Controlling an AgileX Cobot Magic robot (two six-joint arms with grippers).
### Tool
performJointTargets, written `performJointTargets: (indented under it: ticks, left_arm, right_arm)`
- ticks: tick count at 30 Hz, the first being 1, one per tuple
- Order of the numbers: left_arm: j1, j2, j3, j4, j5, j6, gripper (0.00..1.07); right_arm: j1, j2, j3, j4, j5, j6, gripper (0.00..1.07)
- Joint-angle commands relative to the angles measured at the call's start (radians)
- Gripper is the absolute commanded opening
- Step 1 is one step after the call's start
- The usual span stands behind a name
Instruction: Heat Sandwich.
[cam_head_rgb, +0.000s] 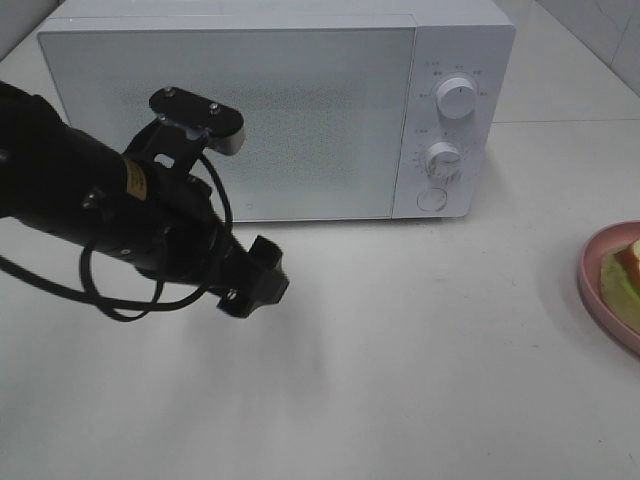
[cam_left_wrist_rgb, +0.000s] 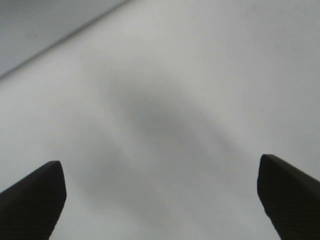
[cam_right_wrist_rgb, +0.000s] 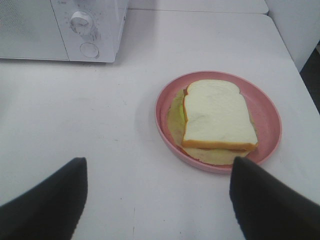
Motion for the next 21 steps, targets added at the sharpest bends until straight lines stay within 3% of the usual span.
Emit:
performJointTargets:
  ticks: [1, 11, 18, 21]
  left_arm:
    - [0.038, -0.047, 0.002, 0.012, 0.139, -0.010, 0.98]
    - [0.302, -0.188, 0.002, 0.014, 0.287, -0.013, 0.98]
    - [0.516, -0.296, 0.029, 0.018, 0.381, 0.025, 0.98]
    - [0.559, -0.328, 0.047, 0.014, 0.386, 0.017, 0.98]
  right_arm:
    - [-0.004, -0.027, 0.002, 0.001, -0.005, -0.013, 0.76]
    - [-0.004, -0.027, 0.002, 0.001, -0.005, -0.012, 0.76]
    - [-0.004, -0.027, 0.002, 0.001, -0.005, -0.012, 0.76]
    - [-0.004, -0.027, 0.002, 0.001, -0.005, -0.012, 0.76]
